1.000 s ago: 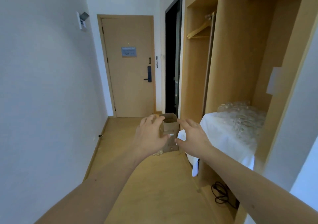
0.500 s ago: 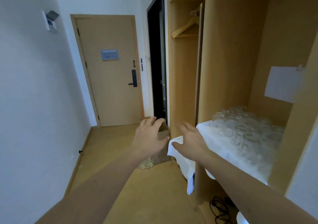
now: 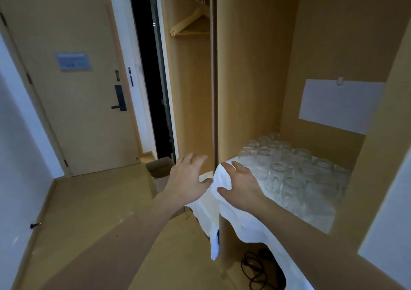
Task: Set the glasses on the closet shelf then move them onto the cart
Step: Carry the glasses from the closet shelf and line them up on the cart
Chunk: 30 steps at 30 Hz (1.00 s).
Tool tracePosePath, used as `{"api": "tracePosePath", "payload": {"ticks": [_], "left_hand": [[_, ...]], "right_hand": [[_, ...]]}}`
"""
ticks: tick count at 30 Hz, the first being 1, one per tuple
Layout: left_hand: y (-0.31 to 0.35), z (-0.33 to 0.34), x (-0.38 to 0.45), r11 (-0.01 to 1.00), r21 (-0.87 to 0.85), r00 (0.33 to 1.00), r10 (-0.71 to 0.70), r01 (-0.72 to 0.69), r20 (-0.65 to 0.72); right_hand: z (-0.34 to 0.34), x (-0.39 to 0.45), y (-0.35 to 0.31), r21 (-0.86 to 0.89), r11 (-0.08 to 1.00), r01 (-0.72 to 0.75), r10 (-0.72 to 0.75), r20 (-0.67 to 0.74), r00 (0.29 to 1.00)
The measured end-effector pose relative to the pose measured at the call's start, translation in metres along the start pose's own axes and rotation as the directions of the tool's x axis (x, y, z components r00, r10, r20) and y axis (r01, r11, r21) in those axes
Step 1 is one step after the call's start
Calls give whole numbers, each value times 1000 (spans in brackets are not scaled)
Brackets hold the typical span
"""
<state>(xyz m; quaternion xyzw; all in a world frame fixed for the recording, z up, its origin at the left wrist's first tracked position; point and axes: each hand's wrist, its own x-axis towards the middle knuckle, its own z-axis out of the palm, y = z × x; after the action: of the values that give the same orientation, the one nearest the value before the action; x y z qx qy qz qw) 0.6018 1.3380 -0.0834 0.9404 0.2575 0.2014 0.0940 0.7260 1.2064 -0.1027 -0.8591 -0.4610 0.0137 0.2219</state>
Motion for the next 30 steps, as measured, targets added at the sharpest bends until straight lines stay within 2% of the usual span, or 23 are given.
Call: {"api": "tracePosePath", "payload": {"ticks": [6, 14, 19, 30], "left_hand": [[1, 29, 76, 989, -29, 989, 145, -143, 41], [1, 57, 175, 937, -139, 938, 334, -320, 90], [3, 80, 228, 880, -220, 882, 454, -422, 124], [26, 126, 295, 744, -349, 756, 641, -570, 131]], "right_hand": [[-2, 46, 37, -27, 991, -135, 133, -53, 990], [-4, 110, 63, -1, 950, -311, 307, -149, 940], [-4, 137, 76, -19, 897, -442, 432, -184, 883], [-4, 158, 105, -12, 775, -632, 607, -266, 749]]}}
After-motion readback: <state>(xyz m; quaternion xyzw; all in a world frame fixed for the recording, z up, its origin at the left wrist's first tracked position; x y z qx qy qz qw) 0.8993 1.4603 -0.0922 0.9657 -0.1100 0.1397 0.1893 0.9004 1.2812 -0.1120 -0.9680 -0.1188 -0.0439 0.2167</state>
